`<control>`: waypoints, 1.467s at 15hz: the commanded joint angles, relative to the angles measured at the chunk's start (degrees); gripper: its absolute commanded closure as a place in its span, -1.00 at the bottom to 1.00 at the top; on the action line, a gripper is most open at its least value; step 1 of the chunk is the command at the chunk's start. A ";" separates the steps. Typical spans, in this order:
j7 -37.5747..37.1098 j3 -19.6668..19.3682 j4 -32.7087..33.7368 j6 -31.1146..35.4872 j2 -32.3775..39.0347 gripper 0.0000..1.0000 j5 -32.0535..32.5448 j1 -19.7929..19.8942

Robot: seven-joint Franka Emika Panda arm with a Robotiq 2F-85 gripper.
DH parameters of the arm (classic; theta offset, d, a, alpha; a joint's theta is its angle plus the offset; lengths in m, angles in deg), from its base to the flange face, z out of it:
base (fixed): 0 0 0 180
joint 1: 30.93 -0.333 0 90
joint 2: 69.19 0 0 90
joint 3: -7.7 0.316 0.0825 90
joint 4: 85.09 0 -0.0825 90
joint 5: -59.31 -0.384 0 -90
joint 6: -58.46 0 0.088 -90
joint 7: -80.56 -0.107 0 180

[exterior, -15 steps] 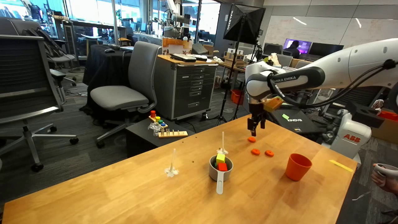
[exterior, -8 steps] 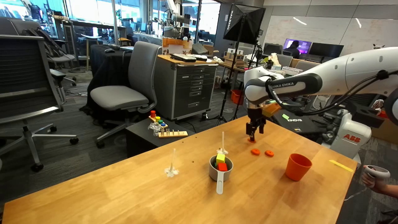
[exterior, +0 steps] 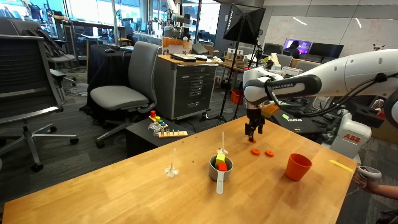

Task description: Pick up the yellow, green and orange objects and put them in the silver cup then pick up the other three orange objects and put them in the orange cup

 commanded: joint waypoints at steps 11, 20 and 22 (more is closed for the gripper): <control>0.99 -0.77 -0.40 -0.98 0.05 -0.08 -1.58 1.01; 3.74 0.43 1.11 -6.87 0.12 -1.00 -3.77 1.15; 4.34 0.72 1.05 -7.67 0.11 -1.00 -4.20 0.69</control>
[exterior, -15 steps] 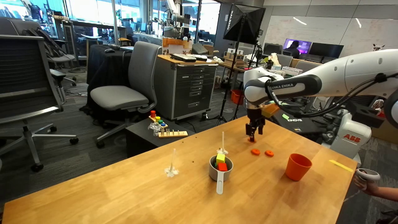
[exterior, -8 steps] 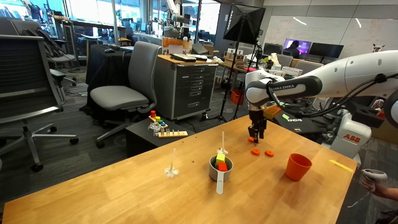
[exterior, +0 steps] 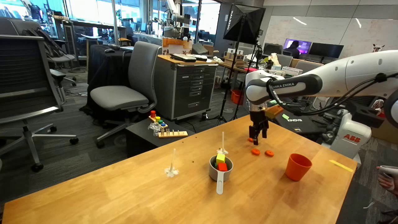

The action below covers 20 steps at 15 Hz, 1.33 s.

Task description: Pick up the yellow, green and orange objects and put them in the silver cup then pick up the other three orange objects and put them in the orange cup

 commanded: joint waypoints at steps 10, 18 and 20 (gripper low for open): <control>3.97 2.02 0.81 -5.32 0.00 -1.00 -3.31 -2.31; 4.87 2.00 -1.12 -7.13 0.04 -1.00 -3.33 -2.75; 5.02 1.91 -1.62 -7.16 0.08 -1.00 -3.14 -3.01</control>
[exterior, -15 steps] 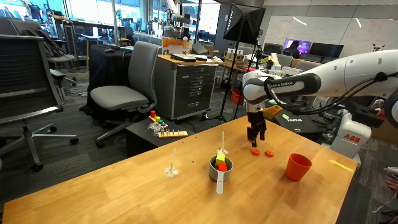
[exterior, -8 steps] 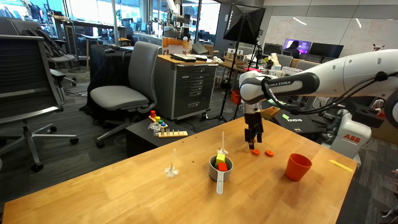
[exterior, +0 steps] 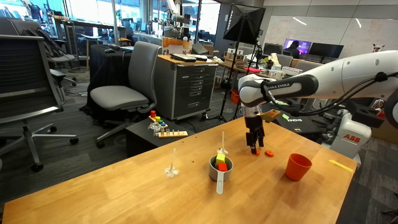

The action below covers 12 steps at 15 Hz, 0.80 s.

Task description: Pick up the yellow, green and orange objects and put them in the silver cup then pick up the other three orange objects and put them in the orange cup

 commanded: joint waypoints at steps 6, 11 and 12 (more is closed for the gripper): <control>1.51 -0.21 -0.64 -0.49 -0.02 -0.45 0.05 -1.05; 1.72 -0.37 0.04 -0.53 -0.18 0.26 0.05 -0.29; 1.74 -0.29 0.33 -0.71 -0.25 0.43 -0.22 0.24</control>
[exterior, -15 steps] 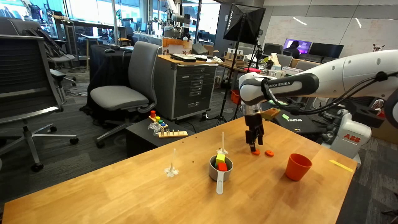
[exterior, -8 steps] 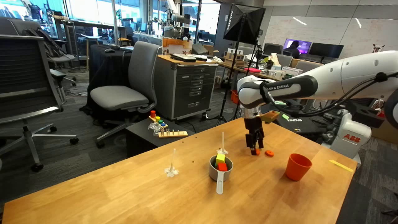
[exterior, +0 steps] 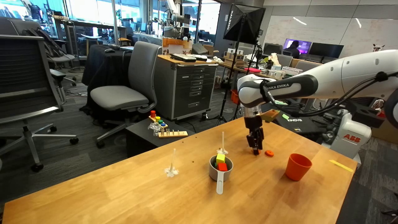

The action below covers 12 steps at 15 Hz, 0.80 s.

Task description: Pick up the yellow, green and orange objects and put them in the silver cup then pick up the other three orange objects and put them in the orange cup

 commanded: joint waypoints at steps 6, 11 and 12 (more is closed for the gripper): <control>0.97 0.62 0.99 -1.03 -1.65 0.65 -1.45 4.78; 1.08 0.68 2.10 -0.80 -4.33 0.65 -0.63 4.59; 1.18 0.74 2.16 -0.89 -4.99 0.65 -0.46 4.09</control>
